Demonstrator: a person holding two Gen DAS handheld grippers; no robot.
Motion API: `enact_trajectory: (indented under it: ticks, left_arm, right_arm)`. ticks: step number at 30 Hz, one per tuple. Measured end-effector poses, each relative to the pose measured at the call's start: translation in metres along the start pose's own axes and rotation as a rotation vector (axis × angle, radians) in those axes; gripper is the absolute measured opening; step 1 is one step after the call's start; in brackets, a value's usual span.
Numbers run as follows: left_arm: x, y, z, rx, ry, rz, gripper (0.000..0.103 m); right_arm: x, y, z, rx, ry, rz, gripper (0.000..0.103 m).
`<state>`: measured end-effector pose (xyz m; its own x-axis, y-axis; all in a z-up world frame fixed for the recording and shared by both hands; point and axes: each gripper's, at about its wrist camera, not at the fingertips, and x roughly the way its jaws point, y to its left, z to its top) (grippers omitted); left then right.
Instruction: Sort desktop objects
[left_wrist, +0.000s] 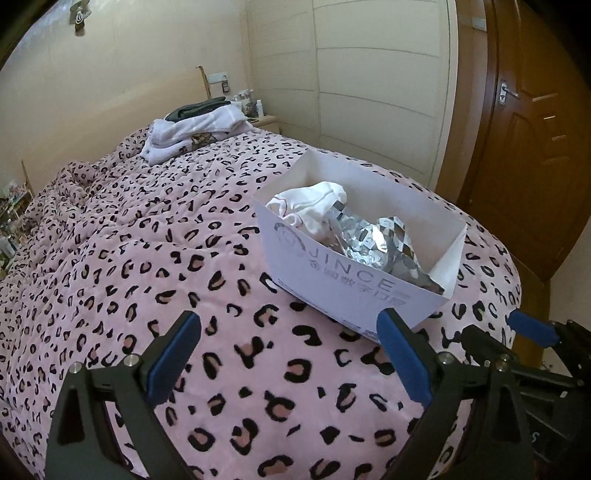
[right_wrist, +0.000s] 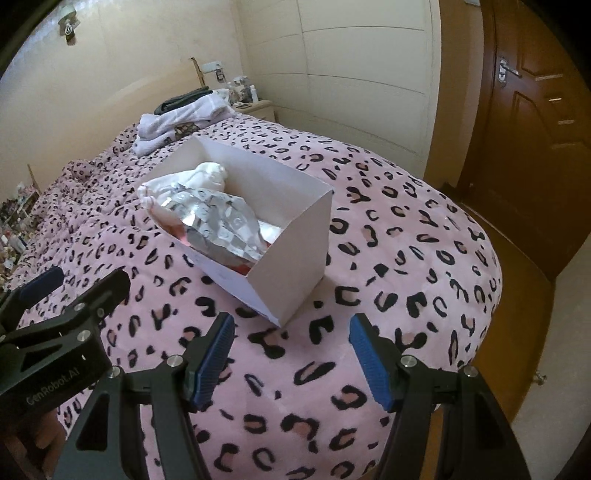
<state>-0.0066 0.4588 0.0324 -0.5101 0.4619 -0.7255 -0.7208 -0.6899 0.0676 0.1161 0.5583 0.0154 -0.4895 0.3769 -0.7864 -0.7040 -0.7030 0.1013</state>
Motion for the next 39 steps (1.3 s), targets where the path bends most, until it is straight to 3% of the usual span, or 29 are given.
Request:
enact_trajectory:
  ticks: [10, 39]
  left_arm:
    - [0.014, 0.004, 0.008, -0.002, 0.002, 0.019, 0.097]
    - [0.023, 0.001, 0.011, -0.006, 0.027, -0.013, 0.097]
  right_arm:
    - [0.013, 0.005, 0.008, -0.015, -0.003, -0.057, 0.067]
    - [0.020, 0.004, 0.015, -0.022, 0.016, -0.100, 0.067]
